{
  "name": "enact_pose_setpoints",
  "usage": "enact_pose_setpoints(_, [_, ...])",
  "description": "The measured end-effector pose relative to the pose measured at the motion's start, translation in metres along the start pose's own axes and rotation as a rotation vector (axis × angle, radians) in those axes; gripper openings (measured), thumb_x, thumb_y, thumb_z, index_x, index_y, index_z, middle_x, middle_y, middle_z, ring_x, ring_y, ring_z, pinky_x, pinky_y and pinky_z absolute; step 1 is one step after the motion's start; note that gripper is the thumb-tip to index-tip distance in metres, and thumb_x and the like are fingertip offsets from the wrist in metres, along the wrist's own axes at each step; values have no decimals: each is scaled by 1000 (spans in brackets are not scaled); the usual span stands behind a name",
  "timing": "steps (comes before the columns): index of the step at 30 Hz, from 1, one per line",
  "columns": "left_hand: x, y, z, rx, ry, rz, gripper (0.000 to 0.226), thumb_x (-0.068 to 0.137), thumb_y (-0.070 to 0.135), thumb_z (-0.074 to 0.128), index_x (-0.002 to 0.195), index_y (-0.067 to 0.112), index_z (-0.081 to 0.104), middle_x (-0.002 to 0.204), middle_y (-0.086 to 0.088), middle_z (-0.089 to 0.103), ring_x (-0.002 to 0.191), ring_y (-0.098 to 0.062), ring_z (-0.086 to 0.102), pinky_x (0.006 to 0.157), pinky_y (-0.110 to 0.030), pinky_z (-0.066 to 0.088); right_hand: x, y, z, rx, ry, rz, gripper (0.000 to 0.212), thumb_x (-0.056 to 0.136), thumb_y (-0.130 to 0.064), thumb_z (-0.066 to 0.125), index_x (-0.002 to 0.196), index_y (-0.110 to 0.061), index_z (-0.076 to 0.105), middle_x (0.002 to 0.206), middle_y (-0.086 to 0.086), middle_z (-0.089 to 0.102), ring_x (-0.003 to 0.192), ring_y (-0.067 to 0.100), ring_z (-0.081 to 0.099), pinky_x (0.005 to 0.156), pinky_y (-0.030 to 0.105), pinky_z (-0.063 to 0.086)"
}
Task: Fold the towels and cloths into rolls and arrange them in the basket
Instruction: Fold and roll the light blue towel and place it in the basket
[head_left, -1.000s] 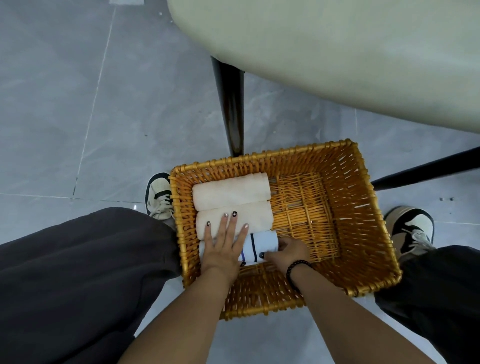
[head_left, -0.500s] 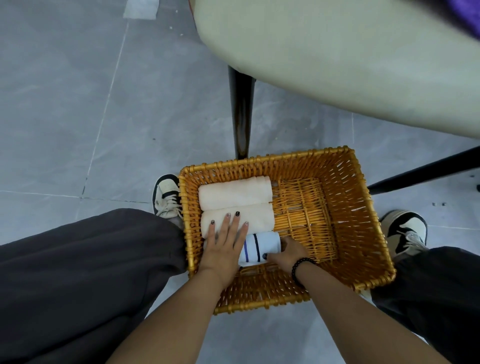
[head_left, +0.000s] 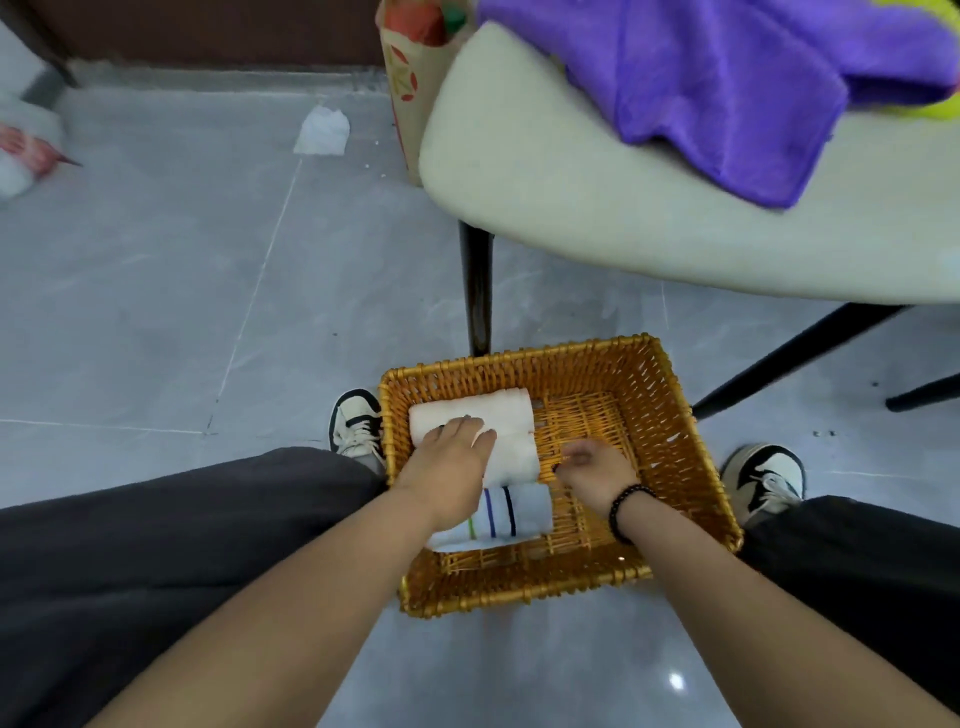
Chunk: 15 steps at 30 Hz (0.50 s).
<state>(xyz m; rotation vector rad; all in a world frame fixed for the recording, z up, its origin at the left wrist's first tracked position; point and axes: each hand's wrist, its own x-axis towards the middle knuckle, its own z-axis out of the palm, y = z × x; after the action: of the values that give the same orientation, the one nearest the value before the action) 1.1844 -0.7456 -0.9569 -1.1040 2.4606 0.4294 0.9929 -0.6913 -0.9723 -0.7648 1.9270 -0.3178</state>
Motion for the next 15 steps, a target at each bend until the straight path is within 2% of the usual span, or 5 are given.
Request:
enact_pose_setpoints(4, [-21, 6, -44, -9, 99, 22, 49, 95, 14, 44, 143, 12, 36, 143, -9, 40, 131, -27, 34, 104, -39, 35, -37, -28, -35, -9, -19, -144, 27, 90, -17, 58, 118, -16, 57, 106, 4, 63, 93, 23, 62, 77, 35, 55])
enact_pose_setpoints(9, [-48, 23, -99, -33, 199, -11, 31, 93, 16, 43, 123, 13, 51, 123, -9, 56, 113, -27, 50, 85, -36, 46, -91, -61, -81, -175, -96, -260, 19, 92, -20, 59, 109, -14, 61, 104, 10, 65, 96, 28, 65, 69, 32, 52])
enact_pose_setpoints(11, [-56, 33, -120, -75, 214, -41, 25, 92, 16, 42, 115, 13, 52, 119, -11, 57, 107, -30, 54, 83, -39, 49, -114, -72, -102, -248, -127, -279, 16, 93, -22, 58, 108, -14, 61, 96, 8, 64, 96, 28, 65, 63, 30, 51])
enact_pose_setpoints(13, [-63, 44, -139, -105, 234, -57, 27, 92, 18, 43, 116, 14, 54, 119, -10, 59, 106, -31, 56, 83, -40, 50, -135, -82, -120, -315, -133, -310, 24, 94, -21, 56, 113, -6, 61, 90, 6, 60, 87, 24, 63, 59, 28, 48])
enact_pose_setpoints(15, [-68, 53, -156, -135, 250, -55, 32, 93, 20, 44, 123, 16, 54, 120, -8, 60, 108, -30, 56, 85, -39, 50, -153, -88, -136, -379, -97, -345, 27, 94, -22, 56, 115, -5, 61, 93, 8, 63, 88, 25, 64, 64, 31, 51])
